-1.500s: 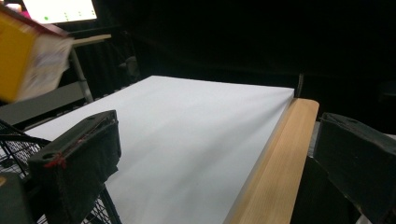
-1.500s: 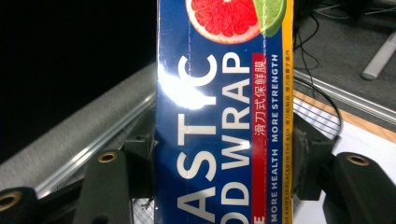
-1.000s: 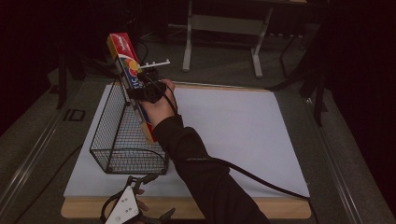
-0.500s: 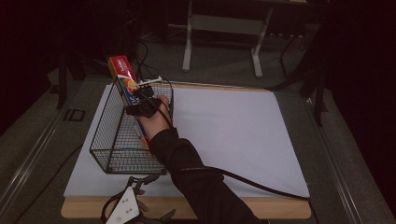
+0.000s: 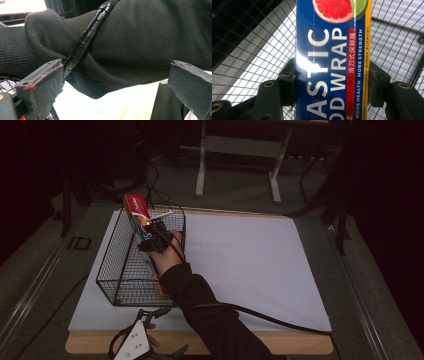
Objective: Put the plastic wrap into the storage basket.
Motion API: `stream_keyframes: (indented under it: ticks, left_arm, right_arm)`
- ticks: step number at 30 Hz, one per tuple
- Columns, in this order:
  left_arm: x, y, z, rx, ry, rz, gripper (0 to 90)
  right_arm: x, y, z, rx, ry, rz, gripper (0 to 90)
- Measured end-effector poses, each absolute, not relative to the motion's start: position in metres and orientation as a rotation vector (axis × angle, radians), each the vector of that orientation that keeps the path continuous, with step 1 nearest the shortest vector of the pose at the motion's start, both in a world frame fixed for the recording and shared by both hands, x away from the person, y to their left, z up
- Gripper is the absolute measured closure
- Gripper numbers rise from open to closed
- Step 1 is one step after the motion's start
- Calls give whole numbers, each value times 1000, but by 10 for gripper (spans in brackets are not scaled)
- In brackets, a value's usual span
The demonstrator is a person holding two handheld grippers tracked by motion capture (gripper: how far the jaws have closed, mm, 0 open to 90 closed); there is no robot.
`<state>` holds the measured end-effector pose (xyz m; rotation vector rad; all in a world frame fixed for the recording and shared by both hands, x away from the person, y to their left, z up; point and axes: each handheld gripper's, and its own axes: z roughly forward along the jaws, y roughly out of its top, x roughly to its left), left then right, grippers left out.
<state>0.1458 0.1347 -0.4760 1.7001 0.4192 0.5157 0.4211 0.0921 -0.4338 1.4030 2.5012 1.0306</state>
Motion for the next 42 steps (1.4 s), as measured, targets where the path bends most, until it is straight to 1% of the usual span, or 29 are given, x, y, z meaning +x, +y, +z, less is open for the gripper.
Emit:
stream_keyframes:
  ticks: [5,16,22,23,24,25,28,30,34,42]
  left_arm:
    - [146,135,-476,1703,420,513,12]
    - [146,135,-476,1704,419,511,12]
    - [147,134,-477,1706,420,506,12]
    - [147,134,-477,1706,421,506,12]
    - [147,134,-477,1706,421,504,12]
    - [147,134,-477,1706,421,504,12]
    - [148,134,-477,1707,420,505,12]
    - [148,134,-477,1709,421,503,12]
    - [148,134,-477,1711,423,505,12]
    - [149,133,-478,1718,424,505,12]
  right_arm:
    - [425,92,-448,1438,2555,965,393]
    - [430,94,-454,1431,2597,952,378]
    - [428,94,-452,1349,2602,939,354]
    - [427,91,-452,1346,2598,983,329]
    - [427,89,-451,1331,2596,994,321]
    - [427,88,-449,1312,2598,1001,286]
    - [426,82,-440,1251,2597,1037,239]
    - [425,77,-432,1217,2582,1094,234]
    - [422,70,-416,1155,2581,1166,197]
    - [414,54,-401,1064,2580,1210,189]
